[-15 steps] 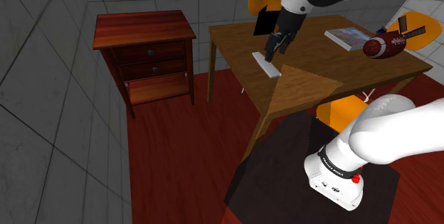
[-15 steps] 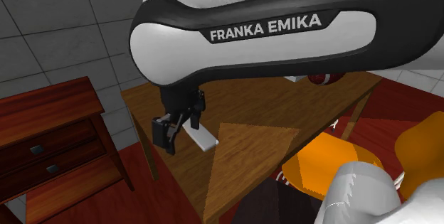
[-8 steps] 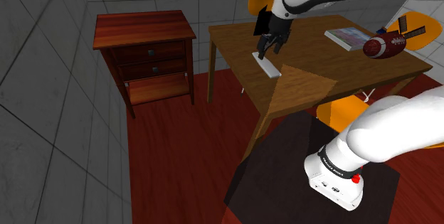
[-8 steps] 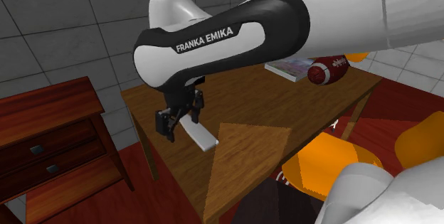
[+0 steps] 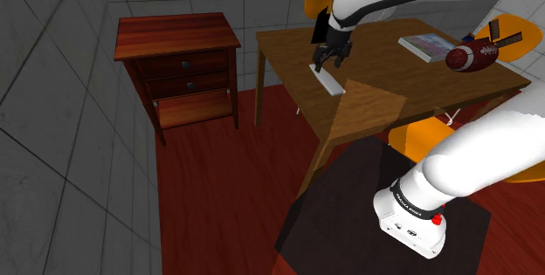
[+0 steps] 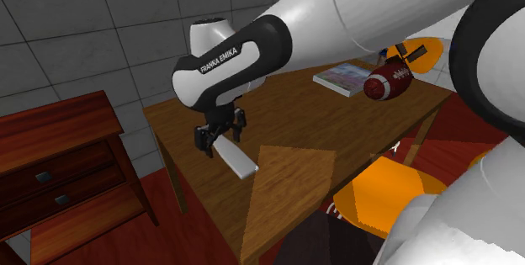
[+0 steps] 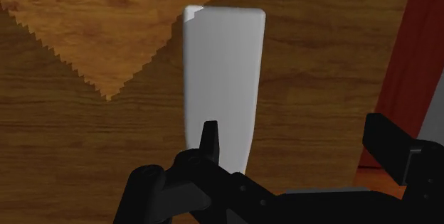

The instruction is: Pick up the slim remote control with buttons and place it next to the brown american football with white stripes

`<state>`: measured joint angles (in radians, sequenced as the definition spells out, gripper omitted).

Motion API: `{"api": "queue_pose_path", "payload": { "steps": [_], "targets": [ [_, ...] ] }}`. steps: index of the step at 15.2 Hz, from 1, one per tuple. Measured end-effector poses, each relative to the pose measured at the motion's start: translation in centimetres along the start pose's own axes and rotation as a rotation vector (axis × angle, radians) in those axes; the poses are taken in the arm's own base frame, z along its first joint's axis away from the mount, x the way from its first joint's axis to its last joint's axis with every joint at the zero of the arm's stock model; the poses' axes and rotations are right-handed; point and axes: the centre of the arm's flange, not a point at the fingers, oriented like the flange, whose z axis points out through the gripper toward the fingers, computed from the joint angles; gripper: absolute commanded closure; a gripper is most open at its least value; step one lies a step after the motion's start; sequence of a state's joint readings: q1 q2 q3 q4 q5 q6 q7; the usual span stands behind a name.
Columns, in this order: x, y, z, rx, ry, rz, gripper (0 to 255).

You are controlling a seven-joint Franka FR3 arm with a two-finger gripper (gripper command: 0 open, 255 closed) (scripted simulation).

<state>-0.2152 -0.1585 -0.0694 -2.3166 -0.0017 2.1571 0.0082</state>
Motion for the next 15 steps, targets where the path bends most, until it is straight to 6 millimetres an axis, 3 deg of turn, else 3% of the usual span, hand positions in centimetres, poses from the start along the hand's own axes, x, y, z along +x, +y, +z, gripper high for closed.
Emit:
{"api": "queue_pose_path", "payload": {
  "steps": [5, 12, 15],
  "targets": [
    [3.6, 4.0, 3.3, -0.014, -0.006, 0.095, 0],
    [4.0, 4.6, 7.1, -0.017, -0.007, 0.109, 0],
    [4.0, 4.6, 7.8, -0.017, -0.007, 0.109, 0]
  ]
}}
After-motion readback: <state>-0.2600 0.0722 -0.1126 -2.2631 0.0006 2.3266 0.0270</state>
